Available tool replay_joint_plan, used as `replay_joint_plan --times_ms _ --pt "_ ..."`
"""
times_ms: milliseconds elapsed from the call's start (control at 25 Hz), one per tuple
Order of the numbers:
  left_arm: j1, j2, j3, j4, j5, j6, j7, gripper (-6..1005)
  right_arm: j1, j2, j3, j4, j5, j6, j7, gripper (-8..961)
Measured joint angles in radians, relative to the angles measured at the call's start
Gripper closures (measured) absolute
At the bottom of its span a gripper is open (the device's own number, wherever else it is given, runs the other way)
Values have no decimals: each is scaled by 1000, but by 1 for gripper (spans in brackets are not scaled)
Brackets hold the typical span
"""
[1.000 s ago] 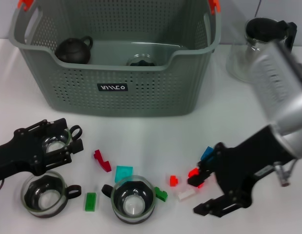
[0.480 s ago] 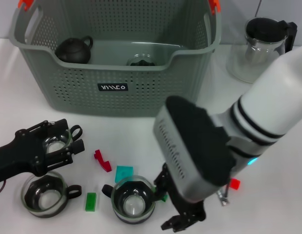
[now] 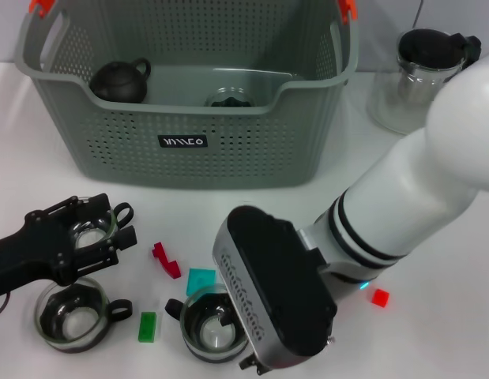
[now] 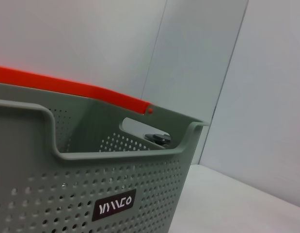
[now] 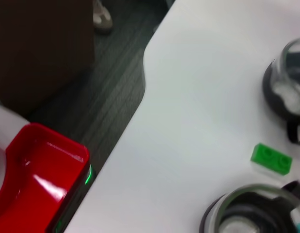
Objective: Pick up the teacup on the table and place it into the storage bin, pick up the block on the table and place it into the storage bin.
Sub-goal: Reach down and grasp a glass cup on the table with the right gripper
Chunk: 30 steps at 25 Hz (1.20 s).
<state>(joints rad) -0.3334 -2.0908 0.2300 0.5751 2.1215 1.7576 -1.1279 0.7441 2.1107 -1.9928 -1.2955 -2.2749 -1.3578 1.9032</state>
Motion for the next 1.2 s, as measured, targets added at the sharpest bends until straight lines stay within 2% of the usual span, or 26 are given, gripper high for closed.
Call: replay_joint_plan --times_ms 280,640,1200 --pt "3 0 0 0 0 0 1 203 6 0 -32 52 -38 27 34 391" --pt "4 0 -2 0 0 0 0 204 4 -4 -14 13 -130 -93 146 392" --pt "4 0 -2 -6 0 -1 1 203 5 0 -30 12 -133 -55 159 426"
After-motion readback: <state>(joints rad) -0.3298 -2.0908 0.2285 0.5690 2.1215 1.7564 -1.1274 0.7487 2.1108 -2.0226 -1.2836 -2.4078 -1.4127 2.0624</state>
